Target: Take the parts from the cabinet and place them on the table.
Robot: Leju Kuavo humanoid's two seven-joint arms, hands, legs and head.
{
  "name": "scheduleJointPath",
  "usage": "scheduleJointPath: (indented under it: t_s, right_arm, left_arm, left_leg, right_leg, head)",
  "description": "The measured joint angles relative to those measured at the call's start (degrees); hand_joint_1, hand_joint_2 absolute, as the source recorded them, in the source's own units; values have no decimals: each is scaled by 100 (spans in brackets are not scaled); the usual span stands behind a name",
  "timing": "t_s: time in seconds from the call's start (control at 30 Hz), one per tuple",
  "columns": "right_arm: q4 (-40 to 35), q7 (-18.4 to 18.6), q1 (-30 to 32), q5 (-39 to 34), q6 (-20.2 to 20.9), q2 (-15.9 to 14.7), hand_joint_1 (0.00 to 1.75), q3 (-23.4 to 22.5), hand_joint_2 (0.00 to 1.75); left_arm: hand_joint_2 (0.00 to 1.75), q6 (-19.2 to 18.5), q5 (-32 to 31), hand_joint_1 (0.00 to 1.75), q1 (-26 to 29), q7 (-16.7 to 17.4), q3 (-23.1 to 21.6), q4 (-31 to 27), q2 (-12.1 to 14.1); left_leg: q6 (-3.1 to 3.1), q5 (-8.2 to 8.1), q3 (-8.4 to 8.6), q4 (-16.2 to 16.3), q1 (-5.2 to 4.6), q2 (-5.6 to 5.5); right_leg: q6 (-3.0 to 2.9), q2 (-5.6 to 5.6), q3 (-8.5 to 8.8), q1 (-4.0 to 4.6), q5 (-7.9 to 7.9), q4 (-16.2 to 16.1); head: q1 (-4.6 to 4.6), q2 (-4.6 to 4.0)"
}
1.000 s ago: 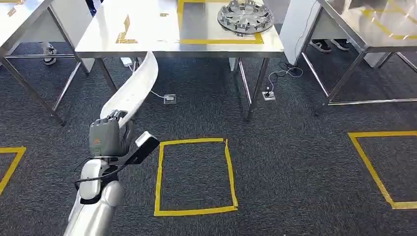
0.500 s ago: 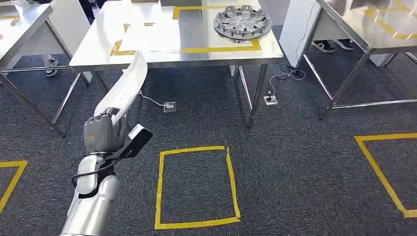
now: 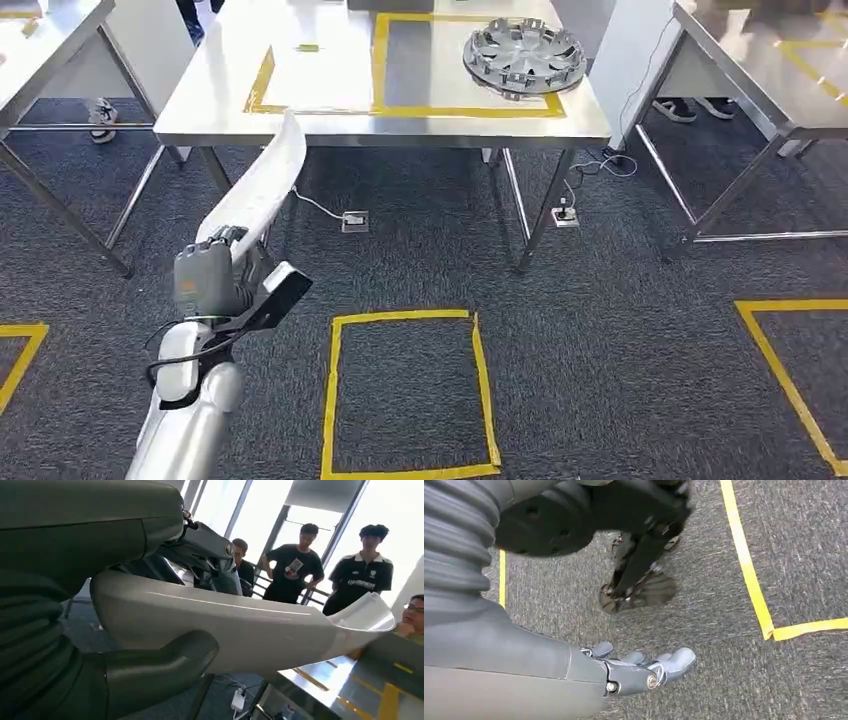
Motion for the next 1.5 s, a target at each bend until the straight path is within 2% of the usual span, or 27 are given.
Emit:
scheduleJointPath:
  t_s: [0.07,0.1,0.17,0.2,0.3,0.37,0.43,0.47,0.53,0.57,0.6,0.63,0.67,0.73,0.8,0.87,0.97,1.03,1.1,1.13,1.17,1.2,1.23,1.3,1.37,1.43,1.5]
  right_arm:
    - [0,2,19,-4,-2,0,0,0,175]
    - [0,2,19,-4,0,0,0,0,175]
    - [0,2,26,-9,-2,-9,0,0,175]
    - [0,6,24,-6,-2,-9,0,0,175]
    - [0,4,23,0,-2,-7,0,0,175]
    - [0,4,2,4,7,0,0,2,175]
    - [0,7,-26,2,9,0,0,2,175]
    - [0,7,-33,2,9,0,0,2,175]
    - [0,11,-24,0,17,0,0,2,175]
    - [0,18,-17,0,26,0,0,2,175]
    - [0,17,-16,-2,26,4,0,2,175]
    - [0,17,-17,-2,26,13,0,2,175]
    - [0,15,-2,-2,26,13,0,2,175]
    - [0,-4,-31,0,28,13,0,4,175]
    - [0,-46,-29,2,33,11,0,7,175]
    - [-11,-72,-56,-7,33,-9,0,13,175]
    - [-11,-133,-81,-50,35,-15,0,26,175]
    - [-11,-100,-68,-70,35,-20,0,26,175]
    - [-13,2,-68,-100,42,-39,0,24,175]
    - [-13,35,-65,-101,42,-42,0,26,175]
    - [-11,107,-57,-98,42,-46,0,26,175]
    - [-11,160,-44,-94,37,-46,0,26,175]
    - [-13,212,-54,-85,22,-46,0,26,175]
    - [-11,216,-36,-81,-6,-42,0,24,175]
    - [-13,155,-21,-72,-39,-33,0,26,175]
    - [-13,111,-16,-53,-72,-35,0,24,175]
    - [-13,57,-3,7,-109,-37,0,41,175]
  left_arm:
    - [175,-44,-24,175,12,-31,-33,-2,-20]
    - [175,-59,-33,175,10,-39,-53,-4,-39]
    - [175,-76,-39,175,-1,-50,-94,-11,-79]
    - [175,-109,-44,175,-6,-66,-133,-4,-94]
    - [175,-133,-52,175,-25,-83,-190,-46,-129]
    - [175,-142,-59,175,-50,-92,-216,-61,-129]
    - [175,-164,-61,175,-75,-90,-236,-63,-129]
    - [175,-177,-61,175,-65,-87,-238,-61,-129]
    - [175,-190,-63,175,-55,-81,-240,-61,-127]
    - [175,-192,-65,175,-58,-83,-245,-61,-129]
    - [175,-197,-66,175,-61,-81,-254,-61,-129]
    - [175,-212,-66,175,-61,-81,-269,-57,-127]
    - [175,-227,-66,175,-61,-81,-277,-33,-118]
    - [175,-247,-63,175,-64,-87,-308,0,-118]
    - [175,-249,-42,175,-81,-92,-339,11,-122]
    - [175,-249,-33,175,-110,-94,-380,15,-144]
    - [175,-258,-31,175,-106,-96,-485,46,-155]
    - [175,-256,-11,175,-66,-57,-518,55,-153]
    - [175,-221,78,175,10,31,-518,33,-136]
    - [175,-186,96,175,46,46,-516,9,-122]
    - [175,-114,111,175,84,77,-514,-11,-92]
    - [175,-45,144,175,114,74,-514,-18,-54]
    - [175,-2,206,175,143,66,-507,-46,-13]
    - [175,48,374,175,186,-7,-485,-94,68]
    - [175,79,444,175,192,-39,-450,-142,131]
    - [175,118,503,175,186,-107,-415,-166,210]
    - [175,120,572,175,225,-207,-365,-164,253]
  left_leg:
    - [-10,-126,170,0,-10,-16]
    - [-14,-189,263,-1,-17,-16]
    - [-39,-316,409,-3,-29,-15]
    - [-82,-372,436,1,-52,-51]
    - [-197,-356,592,64,-63,-50]
    - [-241,-377,482,405,-57,-33]
    - [-284,-560,-19,1131,-49,-29]
    - [-295,-803,-281,1429,-46,-28]
    - [-291,-1100,-576,1528,-43,-25]
    - [-283,-999,-585,1307,-42,-20]
    - [-272,-728,-539,968,-42,-16]
    - [-260,-302,-478,557,-42,-15]
    - [-252,287,-455,159,-41,-8]
    - [-144,328,-440,79,-64,0]
    - [-59,304,-395,48,-68,-7]
    - [9,253,-248,15,-35,-24]
    - [59,103,-114,5,-36,-17]
    - [48,-14,13,5,-34,-25]
    - [12,-167,218,5,-33,-28]
    - [-3,-241,320,3,-33,-22]
    - [-22,-317,350,-8,-33,-12]
    - [-54,-382,450,25,-53,-18]
    - [-106,-434,453,-38,-58,-26]
    - [-205,-379,588,-41,-56,-26]
    - [-239,-403,567,146,-39,-14]
    - [-271,-487,134,883,-40,-13]
    - [-290,-896,-384,1477,-40,-12]
  right_leg:
    - [-63,0,-43,25,185,-381]
    - [-112,0,46,46,477,-777]
    - [-253,-3,195,139,1366,-1635]
    - [-245,39,224,160,1163,-1598]
    - [-303,47,411,135,1213,-1693]
    - [-366,33,602,102,1191,-1722]
    - [-403,34,674,100,1109,-1722]
    - [-408,40,715,100,1053,-1722]
    - [-398,65,851,98,931,-1722]
    - [-387,73,942,96,861,-1721]
    - [-375,76,1033,91,792,-1721]
    - [-360,76,1125,87,717,-1721]
    - [-332,78,1136,89,648,-1722]
    - [-246,98,1197,114,495,-1686]
    - [-181,97,1282,124,541,-1649]
    - [-132,68,1153,102,553,-1359]
    - [-47,46,346,64,207,-268]
    - [-9,34,3,42,10,-70]
    - [-28,12,17,29,387,-617]
    - [-38,2,109,30,750,-1046]
    - [-65,-6,179,32,1270,-1492]
    - [-96,-15,155,69,1435,-1631]
    - [-143,-23,190,87,1275,-1627]
    - [-255,-21,296,86,1273,-1688]
    - [-346,-14,504,64,1231,-1742]
    - [-402,-13,627,63,1129,-1752]
    - [-417,3,751,70,1003,-1752]
  head:
    - [9,0]
    - [18,0]
    - [24,0]
    - [35,0]
    - [33,0]
    - [6,0]
    - [-11,0]
    - [-11,0]
    - [-13,0]
    - [-13,0]
    - [-13,0]
    - [-15,0]
    - [-28,0]
    - [-28,0]
    - [-26,0]
    - [-20,0]
    - [11,0]
    - [20,0]
    - [28,0]
    - [31,0]
    - [37,0]
    - [37,0]
    - [44,0]
    - [35,0]
    - [28,0]
    - [-15,0]
    - [-24,0]
